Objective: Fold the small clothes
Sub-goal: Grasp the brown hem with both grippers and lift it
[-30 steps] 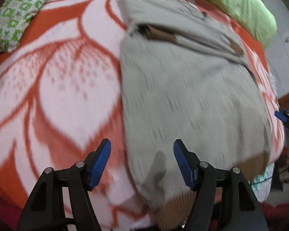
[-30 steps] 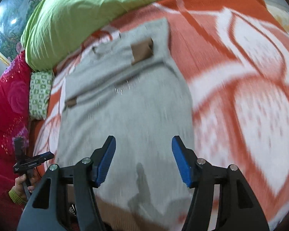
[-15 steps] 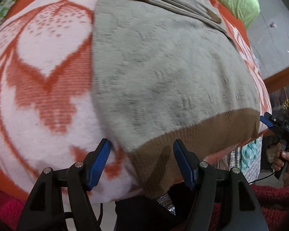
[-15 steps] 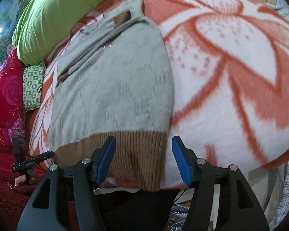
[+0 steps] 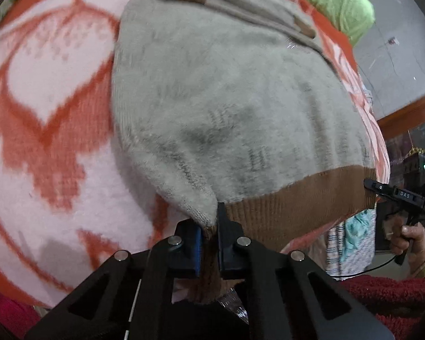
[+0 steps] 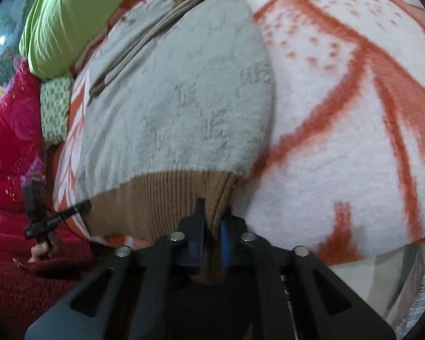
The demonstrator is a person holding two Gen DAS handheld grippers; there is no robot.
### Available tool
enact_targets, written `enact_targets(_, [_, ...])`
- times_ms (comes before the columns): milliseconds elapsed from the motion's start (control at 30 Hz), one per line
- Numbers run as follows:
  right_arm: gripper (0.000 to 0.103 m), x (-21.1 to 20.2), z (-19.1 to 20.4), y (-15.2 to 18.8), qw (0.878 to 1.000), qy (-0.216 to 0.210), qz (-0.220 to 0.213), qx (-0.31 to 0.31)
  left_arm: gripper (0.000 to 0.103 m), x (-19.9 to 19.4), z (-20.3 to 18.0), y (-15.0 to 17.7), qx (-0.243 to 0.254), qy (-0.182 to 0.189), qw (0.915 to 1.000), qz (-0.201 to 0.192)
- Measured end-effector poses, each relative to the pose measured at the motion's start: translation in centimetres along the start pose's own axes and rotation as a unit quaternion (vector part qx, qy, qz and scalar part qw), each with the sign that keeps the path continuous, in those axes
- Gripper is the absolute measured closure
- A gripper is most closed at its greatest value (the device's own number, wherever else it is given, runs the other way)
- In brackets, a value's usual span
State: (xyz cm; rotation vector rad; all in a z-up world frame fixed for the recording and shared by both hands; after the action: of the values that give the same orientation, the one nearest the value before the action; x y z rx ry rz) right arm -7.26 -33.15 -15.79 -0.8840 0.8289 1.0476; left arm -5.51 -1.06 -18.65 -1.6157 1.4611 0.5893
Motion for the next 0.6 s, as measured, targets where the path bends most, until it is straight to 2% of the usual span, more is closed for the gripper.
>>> enact_targets(100, [0.095, -2.0, 0.2, -0.6, 0.999, -0.047, -0.017, 0.021, 0.097, -1.7, -0.5, -1.0, -0.007, 0.019, 0.9992, -0.034])
enact_targets(200, [0.095, -4.1, 0.4, -1.7, 0.995, -0.088, -0.037, 0.033, 0.097, -2.6, -0.6, -1.6, -0.01, 0.026, 0.9988, -0.041])
enact_targets(333, [0.095, -6.4, 2.3, -4.2, 0.988, -0.133, -0.071, 0.034, 0.097, -4.5, -1.9, -4.4, -0.001, 0.037, 0.9969, -0.07])
enact_targets(500, [0.095, -8.4, 5.4, -9.9, 0.975, -0.182, -0.122, 0.028, 0.097, -7.8, -3.1, -11.7, 0.004, 0.048, 0.9891, -0.139])
enact_targets(600, [0.095, -8.5, 6.7, -14.6, 0.969, -0.192, -0.152, 0.02, 0.097, -8.5, -3.0, -16.7, 0.005, 0.053, 0.9841, -0.17])
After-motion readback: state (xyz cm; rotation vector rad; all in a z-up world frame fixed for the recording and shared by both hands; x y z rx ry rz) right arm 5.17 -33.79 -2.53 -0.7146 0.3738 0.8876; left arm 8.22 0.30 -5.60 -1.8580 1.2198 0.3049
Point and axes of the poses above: each gripper's, at about its wrist camera, not at the fingertips, and x roughly the way its jaws point, z to its left, y to its underside, the point moved 10 cm from there along x, roughly the way its jaws point, and after that the axes turned 10 degrees about y, right-handed, at the moved point
